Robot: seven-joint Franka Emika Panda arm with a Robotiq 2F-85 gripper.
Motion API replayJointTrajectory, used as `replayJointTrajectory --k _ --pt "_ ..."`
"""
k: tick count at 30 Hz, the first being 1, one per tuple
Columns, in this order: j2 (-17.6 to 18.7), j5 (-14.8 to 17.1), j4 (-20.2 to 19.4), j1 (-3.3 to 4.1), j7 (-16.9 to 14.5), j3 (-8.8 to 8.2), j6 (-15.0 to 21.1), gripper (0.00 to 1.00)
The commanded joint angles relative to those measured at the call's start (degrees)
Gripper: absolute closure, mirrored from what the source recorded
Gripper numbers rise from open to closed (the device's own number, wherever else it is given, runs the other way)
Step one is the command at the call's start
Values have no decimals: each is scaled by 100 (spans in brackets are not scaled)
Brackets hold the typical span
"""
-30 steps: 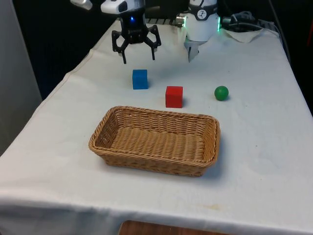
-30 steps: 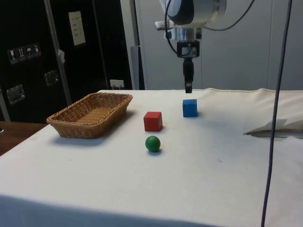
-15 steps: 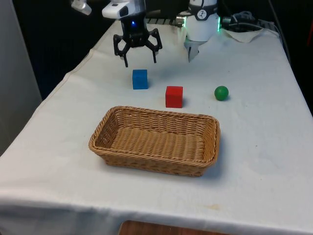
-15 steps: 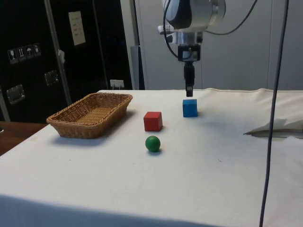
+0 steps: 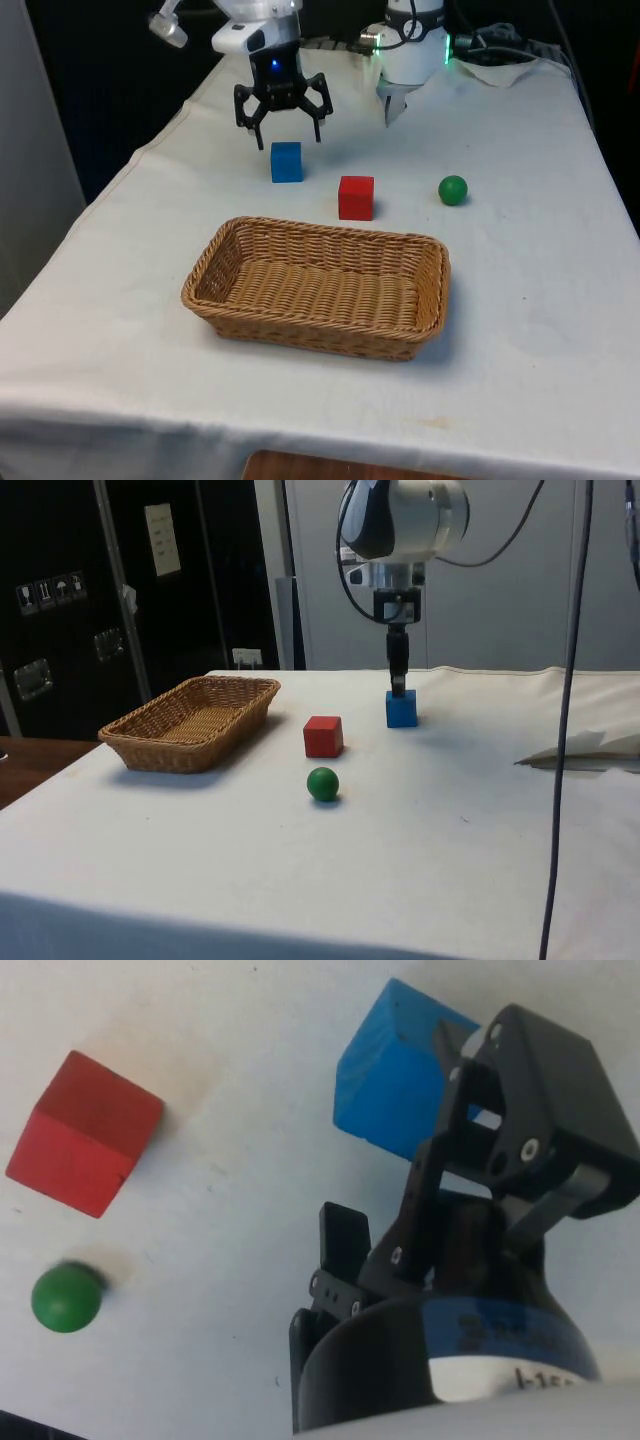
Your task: Place all non-red objects into the basket.
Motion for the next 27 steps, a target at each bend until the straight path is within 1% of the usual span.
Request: replayJointTrajectory --k 1,2,3,10,11,12,19,20,21,27 --pt "-6 178 6 -46 -138 74 40 0" --pt "40 109 11 0 -74 17 0 0" --pt "40 275 23 -46 -206 86 34 0" --pt "189 556 52 -52 -401 126 40 0" --pt "195 413 40 0 -292 57 0 0" --pt "201 579 52 -52 -424 132 46 0" --pt "327 814 103 -57 -573 178 40 0" --pt "350 688 86 0 -476 103 0 0" --pt "344 842 109 -57 -590 189 40 0" --pt "493 1134 155 -57 -768 235 52 0"
